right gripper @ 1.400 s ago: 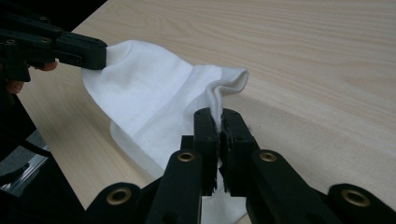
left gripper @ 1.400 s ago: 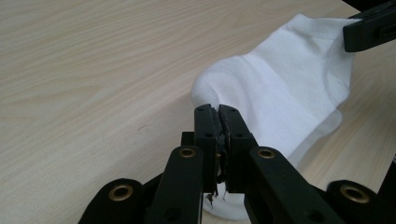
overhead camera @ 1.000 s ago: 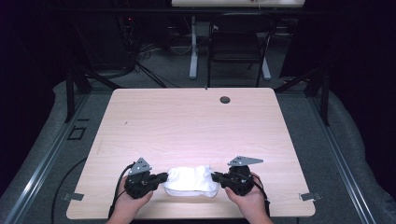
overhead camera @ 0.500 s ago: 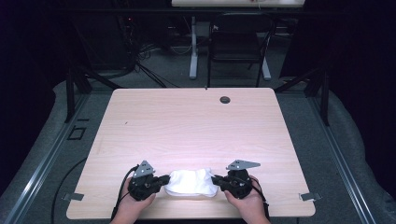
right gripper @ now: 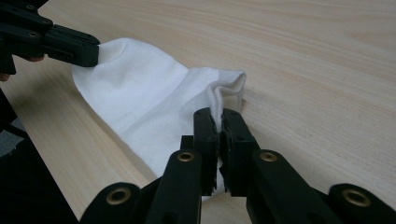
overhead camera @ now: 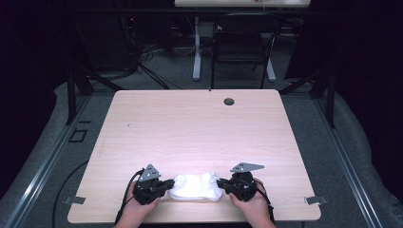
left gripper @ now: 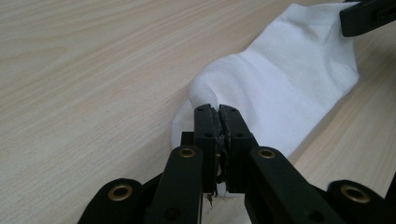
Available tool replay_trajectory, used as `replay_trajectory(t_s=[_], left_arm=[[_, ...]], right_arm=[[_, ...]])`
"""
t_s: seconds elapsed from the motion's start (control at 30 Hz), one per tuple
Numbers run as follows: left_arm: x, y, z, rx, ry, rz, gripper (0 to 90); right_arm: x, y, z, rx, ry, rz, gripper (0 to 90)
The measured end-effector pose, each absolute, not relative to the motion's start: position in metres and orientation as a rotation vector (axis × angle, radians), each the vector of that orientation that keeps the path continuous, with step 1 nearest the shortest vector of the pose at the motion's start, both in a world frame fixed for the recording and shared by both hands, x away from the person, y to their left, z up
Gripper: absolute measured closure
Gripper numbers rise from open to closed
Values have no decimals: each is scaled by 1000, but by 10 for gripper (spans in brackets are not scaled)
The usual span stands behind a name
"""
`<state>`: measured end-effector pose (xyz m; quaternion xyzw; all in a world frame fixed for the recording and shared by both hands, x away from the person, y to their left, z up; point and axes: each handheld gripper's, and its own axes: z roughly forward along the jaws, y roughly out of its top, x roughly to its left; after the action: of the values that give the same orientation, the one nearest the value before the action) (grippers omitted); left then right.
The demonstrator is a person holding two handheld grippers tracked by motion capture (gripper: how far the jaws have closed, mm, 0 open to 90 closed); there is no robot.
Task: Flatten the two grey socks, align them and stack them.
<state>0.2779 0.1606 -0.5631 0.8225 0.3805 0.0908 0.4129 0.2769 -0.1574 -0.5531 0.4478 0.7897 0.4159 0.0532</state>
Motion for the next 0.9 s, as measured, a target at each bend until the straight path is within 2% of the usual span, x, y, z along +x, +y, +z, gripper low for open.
replay_trajectory(t_s=[0.9], left_arm=[[277,156,-574,2125,966,239,856]], right_arm=[[278,-155,-559,1354,2424,1218,853]])
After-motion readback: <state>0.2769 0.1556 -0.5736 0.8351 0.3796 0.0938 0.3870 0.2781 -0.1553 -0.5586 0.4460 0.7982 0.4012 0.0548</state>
